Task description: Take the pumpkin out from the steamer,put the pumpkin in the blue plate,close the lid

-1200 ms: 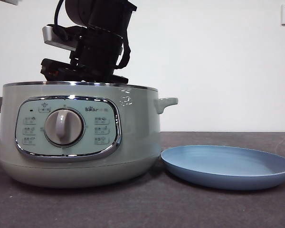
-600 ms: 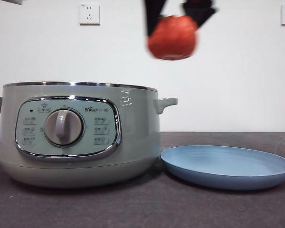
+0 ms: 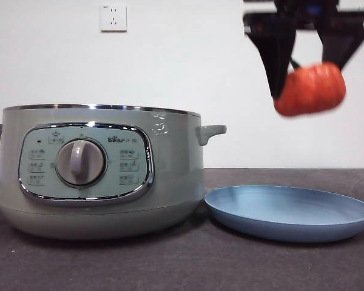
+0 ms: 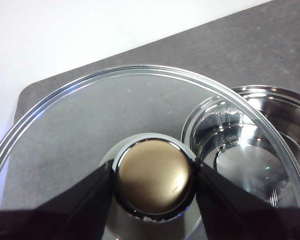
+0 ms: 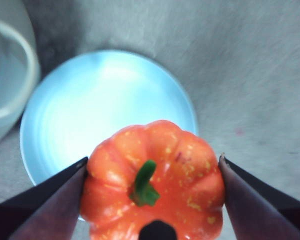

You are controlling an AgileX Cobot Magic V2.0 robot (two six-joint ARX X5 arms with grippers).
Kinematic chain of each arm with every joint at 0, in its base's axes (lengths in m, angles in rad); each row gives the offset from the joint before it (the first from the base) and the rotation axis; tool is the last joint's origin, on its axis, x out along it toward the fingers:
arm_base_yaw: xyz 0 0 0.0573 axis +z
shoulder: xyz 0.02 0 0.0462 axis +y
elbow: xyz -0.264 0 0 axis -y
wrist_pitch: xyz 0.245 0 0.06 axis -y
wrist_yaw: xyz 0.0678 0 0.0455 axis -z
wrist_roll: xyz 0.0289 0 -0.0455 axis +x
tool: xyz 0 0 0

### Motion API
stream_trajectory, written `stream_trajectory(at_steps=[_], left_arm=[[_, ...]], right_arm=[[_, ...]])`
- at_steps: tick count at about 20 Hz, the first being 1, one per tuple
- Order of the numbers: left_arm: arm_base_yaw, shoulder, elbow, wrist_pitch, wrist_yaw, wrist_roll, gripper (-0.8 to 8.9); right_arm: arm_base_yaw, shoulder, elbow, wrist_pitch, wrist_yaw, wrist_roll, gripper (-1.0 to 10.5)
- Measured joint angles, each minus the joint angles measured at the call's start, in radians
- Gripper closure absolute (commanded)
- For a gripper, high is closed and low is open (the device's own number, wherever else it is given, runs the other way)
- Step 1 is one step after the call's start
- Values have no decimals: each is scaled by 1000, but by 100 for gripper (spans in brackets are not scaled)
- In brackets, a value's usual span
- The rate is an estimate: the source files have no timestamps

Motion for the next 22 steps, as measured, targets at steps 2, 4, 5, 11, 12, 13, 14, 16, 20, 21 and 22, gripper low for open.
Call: stream_trajectory(at_steps=[2, 4, 5, 11, 12, 13, 14, 16, 20, 21, 22], left_arm=[[0, 1, 0, 0, 0, 0, 822], [0, 8, 0, 9, 0, 0, 822], [0, 17, 0, 24, 0, 0, 823], [0, 61, 0, 45, 55, 0, 822], [0, 68, 0, 46, 56, 0, 822], [0, 74, 0, 46, 57, 0, 822], [0, 77, 0, 47, 62, 0, 823], [0, 82, 0, 50, 76, 0, 822], [0, 92, 0, 58, 77, 0, 822], [0, 94, 0, 59, 77, 0, 822], [0, 96, 0, 59, 82, 0, 823]], right_arm=[[0, -25, -140, 127, -47, 1, 957], [0, -23, -248, 251, -66, 0, 957], [0, -21, -285, 303, -76, 0, 957], [-11, 27, -339, 433, -144, -5, 945], [-16, 37, -340, 433, -144, -5, 944], [-23, 47, -340, 438, -145, -8, 935], [-30, 54, -340, 439, -144, -9, 900], [-40, 59, -340, 438, -144, -9, 707], [-53, 59, -340, 425, -145, -10, 648], [-54, 59, -340, 422, -161, -12, 647], [-55, 60, -340, 422, -186, -13, 612]])
